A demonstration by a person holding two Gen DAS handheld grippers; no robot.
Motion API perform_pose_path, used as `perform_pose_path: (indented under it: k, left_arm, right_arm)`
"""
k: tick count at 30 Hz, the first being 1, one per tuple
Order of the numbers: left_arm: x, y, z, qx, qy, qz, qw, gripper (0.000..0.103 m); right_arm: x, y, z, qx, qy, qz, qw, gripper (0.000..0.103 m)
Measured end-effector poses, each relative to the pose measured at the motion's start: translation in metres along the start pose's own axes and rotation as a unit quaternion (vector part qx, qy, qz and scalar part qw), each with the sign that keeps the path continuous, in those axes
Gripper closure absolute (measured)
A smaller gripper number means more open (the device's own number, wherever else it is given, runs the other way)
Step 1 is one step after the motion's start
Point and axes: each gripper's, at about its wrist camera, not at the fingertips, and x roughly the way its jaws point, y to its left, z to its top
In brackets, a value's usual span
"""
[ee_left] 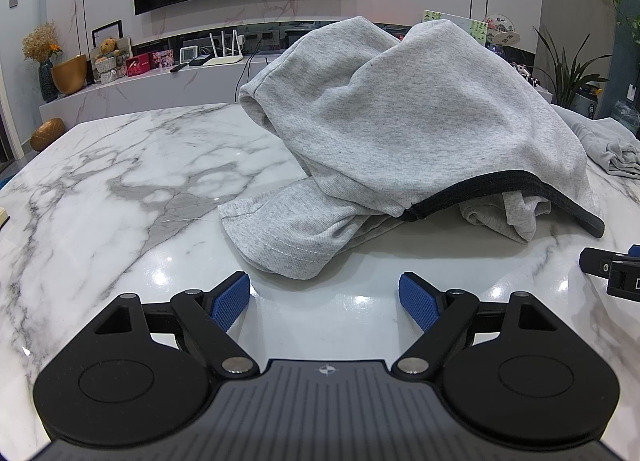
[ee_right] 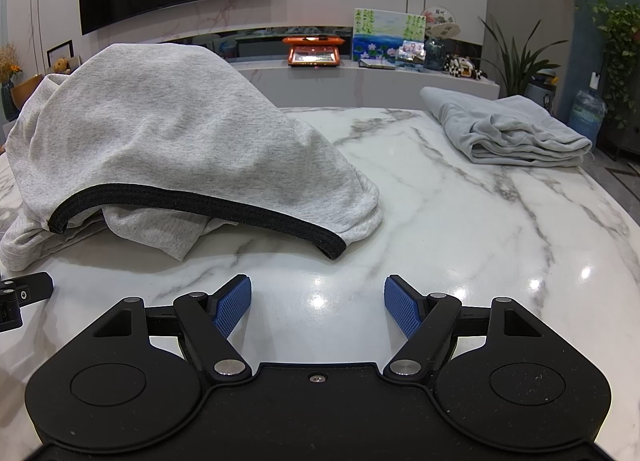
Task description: Fold clothes
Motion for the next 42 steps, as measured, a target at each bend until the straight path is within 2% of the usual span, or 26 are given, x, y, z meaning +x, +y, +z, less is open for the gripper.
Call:
perform_pose_path:
  k: [24, 28, 32, 33, 36, 39, 40, 42]
  left_arm:
    - [-0.001, 0.001, -0.003, 0.007, -0.001, -0.004, 1.0, 0.022]
    - [-0.004, -0.001, -0.001, 0.042, -0.009, 0.002, 0.9991, 0.022]
    - [-0.015, -0.007, 0.003, 0.092, -0.044, 0.016, 0.9946, 0.022]
    - [-0.017, -0.008, 0.003, 0.099, -0.049, 0.019, 0.9937, 0.029]
    - [-0.022, -0.016, 0.003, 0.154, -0.073, 0.035, 0.9847, 0.033]
    - [-0.027, -0.033, -0.004, 0.249, -0.105, 0.058, 0.9611, 0.038]
    - [-0.027, -0.036, -0.006, 0.269, -0.109, 0.058, 0.9552, 0.038]
    - [-0.025, -0.044, -0.01, 0.323, -0.115, 0.059, 0.9375, 0.038]
  right_arm:
    - [0.002, 0.0, 0.0, -0.005, -0.001, 0.004, 1.0, 0.031]
    - [0.002, -0.003, 0.003, -0.042, 0.004, 0.016, 0.999, 0.031]
    - [-0.002, -0.002, 0.01, -0.08, -0.01, 0.007, 0.997, 0.031]
    - [-0.002, -0.003, 0.012, -0.087, -0.011, 0.008, 0.996, 0.031]
    - [-0.008, -0.002, 0.014, -0.115, -0.014, 0.009, 0.993, 0.032]
    - [-0.011, -0.002, 0.015, -0.144, -0.014, 0.014, 0.989, 0.032]
    - [-0.012, -0.003, 0.015, -0.16, -0.013, 0.02, 0.987, 0.033]
    - [-0.015, -0.003, 0.017, -0.185, -0.013, 0.026, 0.982, 0.034]
